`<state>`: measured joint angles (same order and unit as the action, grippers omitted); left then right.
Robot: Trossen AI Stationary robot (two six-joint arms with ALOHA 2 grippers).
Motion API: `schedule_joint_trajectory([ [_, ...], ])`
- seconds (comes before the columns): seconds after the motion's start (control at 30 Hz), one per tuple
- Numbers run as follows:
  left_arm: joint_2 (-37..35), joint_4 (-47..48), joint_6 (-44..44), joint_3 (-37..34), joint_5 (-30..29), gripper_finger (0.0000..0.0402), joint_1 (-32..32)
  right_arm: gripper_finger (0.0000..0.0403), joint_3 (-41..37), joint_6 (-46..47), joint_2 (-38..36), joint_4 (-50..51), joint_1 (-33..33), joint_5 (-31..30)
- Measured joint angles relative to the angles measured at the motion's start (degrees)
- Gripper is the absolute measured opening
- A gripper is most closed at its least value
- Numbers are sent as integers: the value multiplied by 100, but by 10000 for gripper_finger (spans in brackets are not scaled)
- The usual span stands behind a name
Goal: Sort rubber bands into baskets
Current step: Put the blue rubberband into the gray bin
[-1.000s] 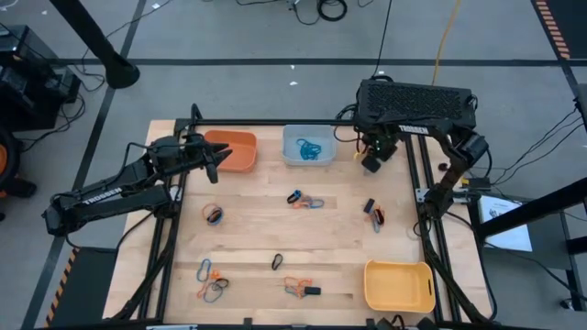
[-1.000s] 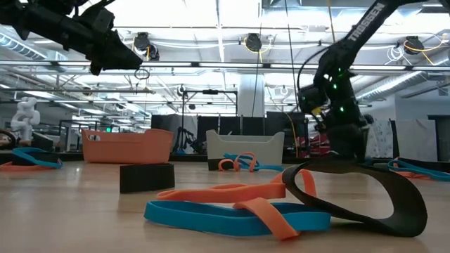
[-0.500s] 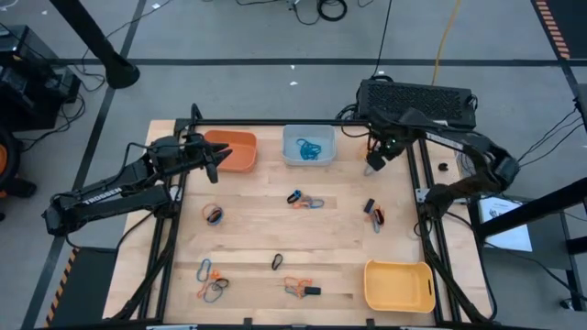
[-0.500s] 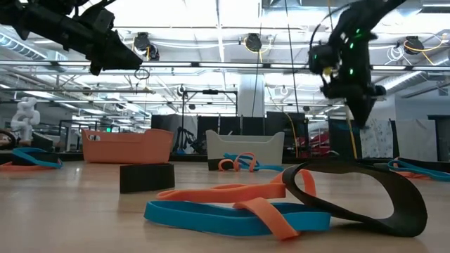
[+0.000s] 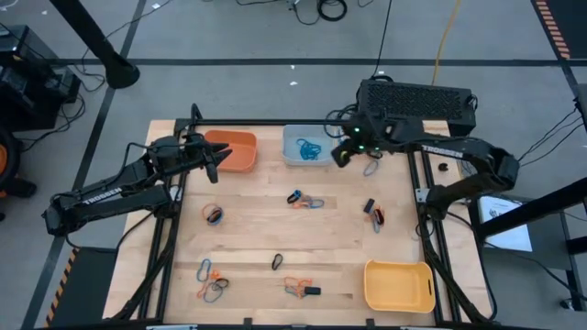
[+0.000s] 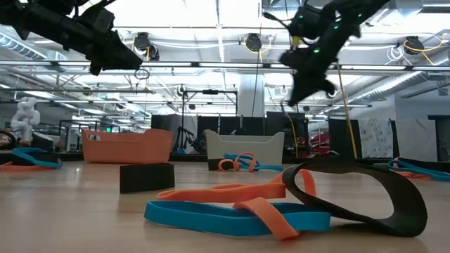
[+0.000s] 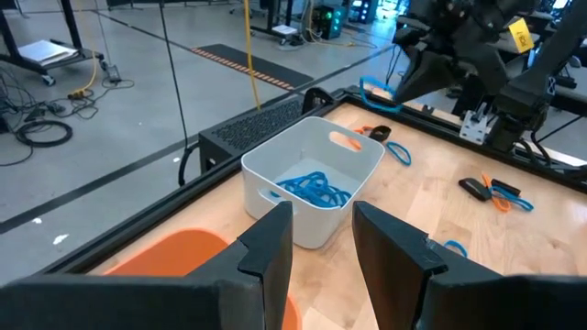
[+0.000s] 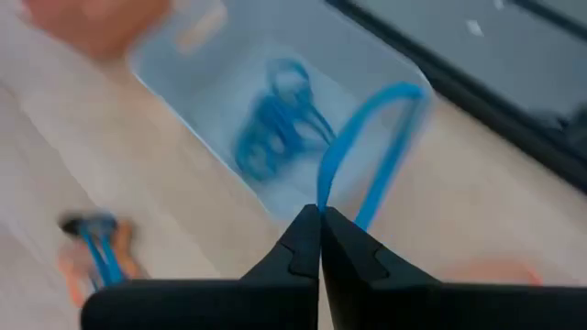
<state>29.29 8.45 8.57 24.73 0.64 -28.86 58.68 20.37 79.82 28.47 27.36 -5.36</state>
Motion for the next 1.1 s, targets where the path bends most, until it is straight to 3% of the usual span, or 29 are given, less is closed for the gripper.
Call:
schedule_joint_trajectory([
  [0.2,-1,-2,1,0,0,123,2,0,6,3,949,-1308,-131,283],
  [0.4,-1,-2,1,0,0,123,0,0,6,105,1663,-1467,-123,423],
  [0.77,1,-2,1,0,0,123,1,0,47,172,1656,-1449,-123,445],
  [1.1,1,-2,1,0,0,123,2,6,1095,-42,1655,-608,-116,524],
])
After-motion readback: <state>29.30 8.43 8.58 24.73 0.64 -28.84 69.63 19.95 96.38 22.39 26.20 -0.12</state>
